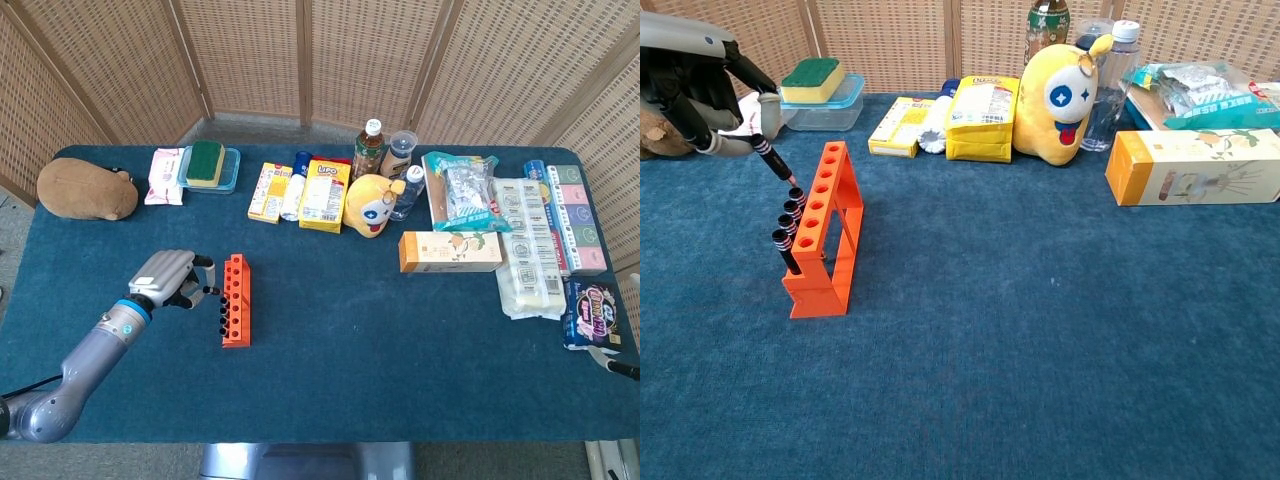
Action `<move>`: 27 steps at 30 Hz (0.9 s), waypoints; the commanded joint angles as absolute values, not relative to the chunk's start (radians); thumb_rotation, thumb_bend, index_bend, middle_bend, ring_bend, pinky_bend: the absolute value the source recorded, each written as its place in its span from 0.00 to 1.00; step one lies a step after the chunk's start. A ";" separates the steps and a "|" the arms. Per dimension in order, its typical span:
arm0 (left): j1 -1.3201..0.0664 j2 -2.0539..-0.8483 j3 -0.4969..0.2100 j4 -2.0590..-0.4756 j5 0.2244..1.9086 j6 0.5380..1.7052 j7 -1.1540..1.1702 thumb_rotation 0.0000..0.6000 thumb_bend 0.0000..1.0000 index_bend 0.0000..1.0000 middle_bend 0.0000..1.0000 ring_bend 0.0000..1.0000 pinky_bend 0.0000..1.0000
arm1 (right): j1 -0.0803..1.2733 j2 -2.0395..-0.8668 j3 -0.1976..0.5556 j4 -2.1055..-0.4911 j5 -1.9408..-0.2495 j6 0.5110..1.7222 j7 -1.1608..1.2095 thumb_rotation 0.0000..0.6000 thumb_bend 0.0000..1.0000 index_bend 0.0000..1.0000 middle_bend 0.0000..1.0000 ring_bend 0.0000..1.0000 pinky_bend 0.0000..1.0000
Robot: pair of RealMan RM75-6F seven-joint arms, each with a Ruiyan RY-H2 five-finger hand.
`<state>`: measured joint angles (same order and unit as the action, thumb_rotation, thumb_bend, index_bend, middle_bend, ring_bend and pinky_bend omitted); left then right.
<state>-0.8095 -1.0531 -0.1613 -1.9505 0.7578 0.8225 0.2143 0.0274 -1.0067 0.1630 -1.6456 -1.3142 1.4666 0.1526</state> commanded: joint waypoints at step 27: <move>-0.851 -1.062 -0.126 -1.944 0.709 0.830 0.241 1.00 0.38 0.55 1.00 1.00 1.00 | 0.023 -1.006 0.168 -1.646 -1.315 1.475 0.162 1.00 0.00 0.06 0.03 0.02 0.00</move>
<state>-0.8502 -1.0616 -0.1261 -1.9441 0.7091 0.8295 0.2405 0.0232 -1.0062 0.1682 -1.6462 -1.3152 1.4753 0.1620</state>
